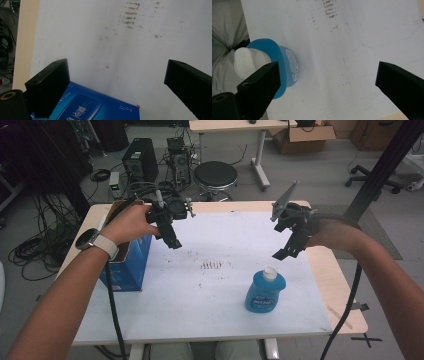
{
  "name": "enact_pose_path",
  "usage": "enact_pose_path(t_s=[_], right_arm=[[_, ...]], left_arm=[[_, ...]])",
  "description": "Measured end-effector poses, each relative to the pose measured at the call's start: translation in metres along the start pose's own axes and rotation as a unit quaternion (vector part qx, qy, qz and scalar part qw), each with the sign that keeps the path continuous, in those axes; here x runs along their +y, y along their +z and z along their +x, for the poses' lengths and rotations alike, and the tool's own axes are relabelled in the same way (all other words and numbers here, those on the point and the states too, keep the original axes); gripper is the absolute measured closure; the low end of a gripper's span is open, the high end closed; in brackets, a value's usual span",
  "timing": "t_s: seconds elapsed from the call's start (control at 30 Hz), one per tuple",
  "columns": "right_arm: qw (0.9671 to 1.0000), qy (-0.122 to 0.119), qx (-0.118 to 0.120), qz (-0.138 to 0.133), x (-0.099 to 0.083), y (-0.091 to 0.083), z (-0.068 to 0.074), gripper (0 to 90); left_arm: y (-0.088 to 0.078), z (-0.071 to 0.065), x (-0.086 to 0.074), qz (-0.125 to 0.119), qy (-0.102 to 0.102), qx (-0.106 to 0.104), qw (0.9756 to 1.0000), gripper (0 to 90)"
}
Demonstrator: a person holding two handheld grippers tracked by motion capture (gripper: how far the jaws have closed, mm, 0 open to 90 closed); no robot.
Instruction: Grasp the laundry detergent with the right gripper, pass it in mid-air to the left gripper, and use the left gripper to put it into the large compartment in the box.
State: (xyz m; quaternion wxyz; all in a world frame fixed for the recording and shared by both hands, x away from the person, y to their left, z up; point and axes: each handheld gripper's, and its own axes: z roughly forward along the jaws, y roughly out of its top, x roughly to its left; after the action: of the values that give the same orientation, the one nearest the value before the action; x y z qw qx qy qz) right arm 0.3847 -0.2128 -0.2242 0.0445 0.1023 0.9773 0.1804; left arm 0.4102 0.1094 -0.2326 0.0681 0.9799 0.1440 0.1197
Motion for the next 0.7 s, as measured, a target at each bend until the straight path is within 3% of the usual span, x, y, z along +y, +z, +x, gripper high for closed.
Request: enact_pose_path(t_s=[0.7], right_arm=[[1.0000,-0.001,0.003,-0.001,-0.012,-0.015,0.018,6.0]], left_arm=[[-0.005,-0.004,-0.001,-0.006,-0.006,0.006,0.9999,6.7]])
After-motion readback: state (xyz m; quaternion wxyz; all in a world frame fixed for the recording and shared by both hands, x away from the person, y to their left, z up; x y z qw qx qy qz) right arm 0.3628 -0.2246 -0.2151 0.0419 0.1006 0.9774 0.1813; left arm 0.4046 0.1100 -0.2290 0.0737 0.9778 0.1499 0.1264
